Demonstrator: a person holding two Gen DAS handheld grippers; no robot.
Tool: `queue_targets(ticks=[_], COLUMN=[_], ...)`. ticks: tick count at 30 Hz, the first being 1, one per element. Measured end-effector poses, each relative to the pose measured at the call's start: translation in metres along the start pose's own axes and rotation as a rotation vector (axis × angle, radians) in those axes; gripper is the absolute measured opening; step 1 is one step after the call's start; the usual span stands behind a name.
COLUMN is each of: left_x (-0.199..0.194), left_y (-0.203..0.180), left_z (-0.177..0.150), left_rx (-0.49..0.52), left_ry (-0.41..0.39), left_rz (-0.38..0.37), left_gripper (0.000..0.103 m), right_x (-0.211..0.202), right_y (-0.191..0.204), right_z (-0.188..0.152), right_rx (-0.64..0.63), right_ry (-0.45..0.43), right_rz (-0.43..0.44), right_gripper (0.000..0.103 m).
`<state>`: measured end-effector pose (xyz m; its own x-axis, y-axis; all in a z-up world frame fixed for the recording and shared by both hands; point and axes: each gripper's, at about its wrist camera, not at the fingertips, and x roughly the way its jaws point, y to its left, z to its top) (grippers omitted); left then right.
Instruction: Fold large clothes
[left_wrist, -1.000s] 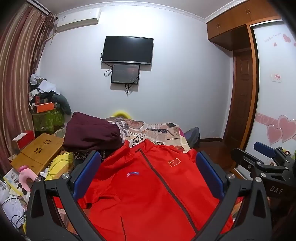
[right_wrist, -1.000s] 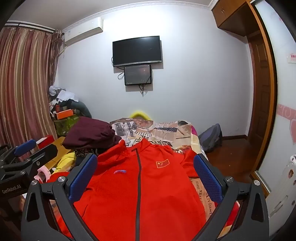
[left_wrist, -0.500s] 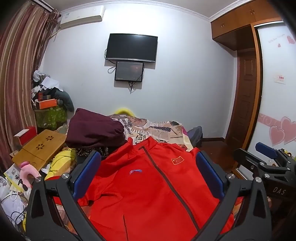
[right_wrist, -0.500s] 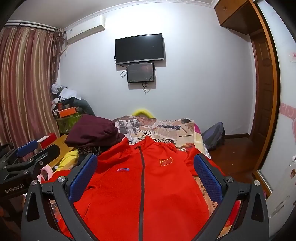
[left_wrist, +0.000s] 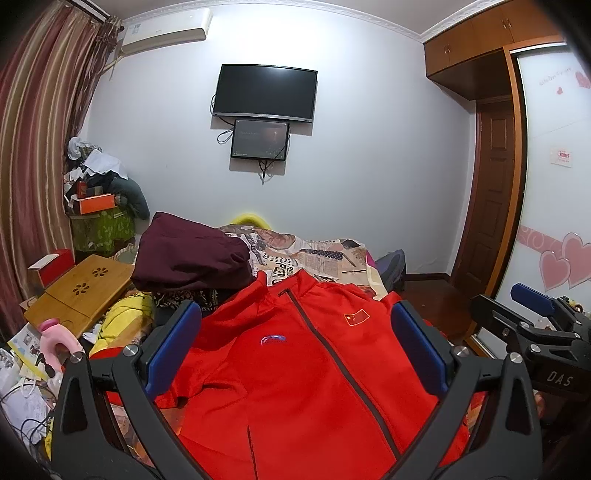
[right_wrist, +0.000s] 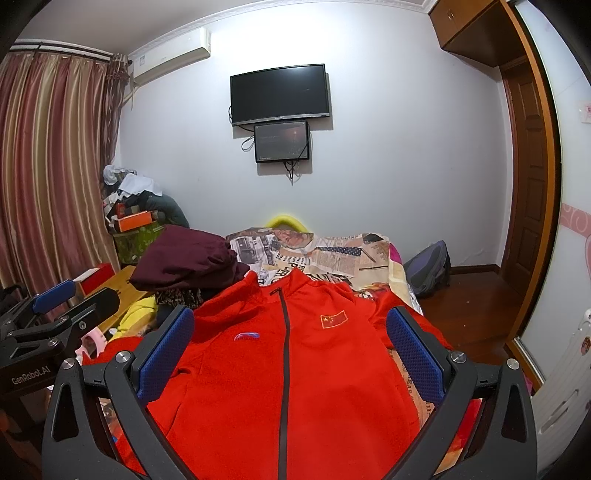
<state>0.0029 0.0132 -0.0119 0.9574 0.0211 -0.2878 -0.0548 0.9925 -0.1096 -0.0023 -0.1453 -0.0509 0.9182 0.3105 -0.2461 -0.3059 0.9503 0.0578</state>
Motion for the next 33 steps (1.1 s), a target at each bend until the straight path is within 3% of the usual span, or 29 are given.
queue_targets(ticks=[33], left_x=[0.0039], left_y=[0.0035], left_z=[-0.005], left_rx=[-0.005], left_ry=[0.013], left_rz=[0.003], left_gripper=[0.103], right_x=[0.0011], right_y=[-0.0008], right_z=[-0.0022], right_rx=[0.001], right_ry=[0.003], right_rz=[0.001], right_gripper=[0.103])
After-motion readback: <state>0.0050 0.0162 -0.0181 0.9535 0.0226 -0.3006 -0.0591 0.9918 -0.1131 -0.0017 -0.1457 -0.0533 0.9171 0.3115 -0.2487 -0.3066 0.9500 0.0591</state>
